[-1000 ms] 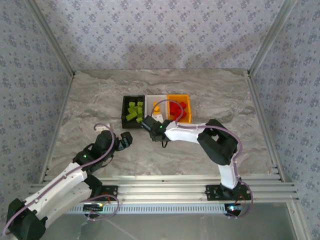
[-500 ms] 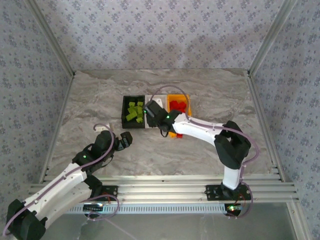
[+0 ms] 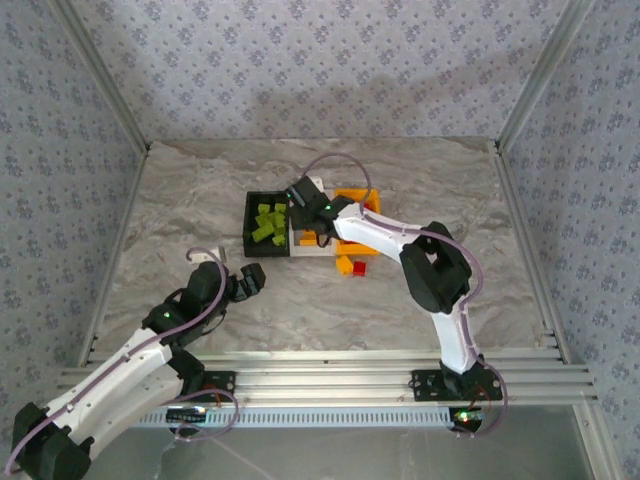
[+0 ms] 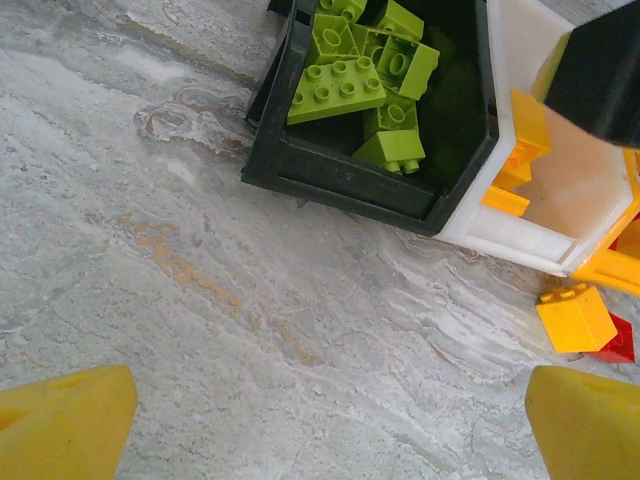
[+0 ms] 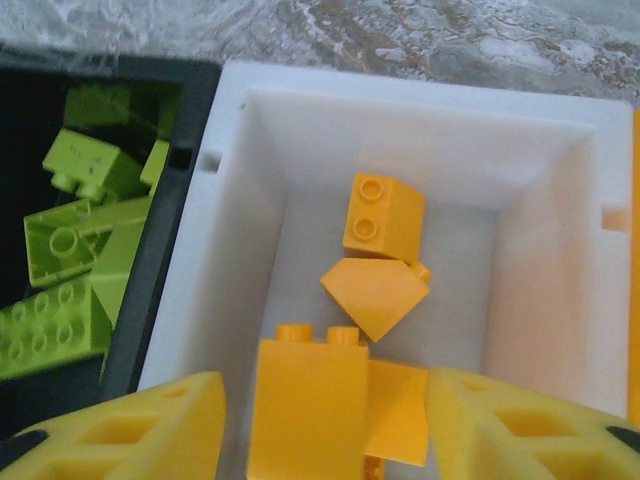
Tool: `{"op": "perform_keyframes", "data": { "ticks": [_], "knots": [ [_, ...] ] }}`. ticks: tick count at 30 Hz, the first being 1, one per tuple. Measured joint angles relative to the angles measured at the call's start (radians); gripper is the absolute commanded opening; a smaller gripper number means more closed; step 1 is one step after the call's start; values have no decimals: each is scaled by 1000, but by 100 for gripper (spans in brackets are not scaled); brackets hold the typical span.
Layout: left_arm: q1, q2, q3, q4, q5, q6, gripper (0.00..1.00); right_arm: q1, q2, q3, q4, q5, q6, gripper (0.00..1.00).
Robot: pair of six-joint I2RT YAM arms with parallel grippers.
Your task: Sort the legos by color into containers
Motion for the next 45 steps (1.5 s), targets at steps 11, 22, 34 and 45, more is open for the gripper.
{"op": "perform_keyframes", "data": {
  "ticks": [11,22,34,45],
  "knots": [
    [0,1,0,3,4,1,100,15,-183,-158,69,-8,-20,85],
    [0,121,45,30,61,39,100,102,-639,-535,146,20,-11,90],
    [0,177,64,53,68,45,100,-24,-753,-922,90,-24,163,87],
    [0,179,64,57,68,45,100,-76,-580,-924,218,-71,165,85]
  ]
}}
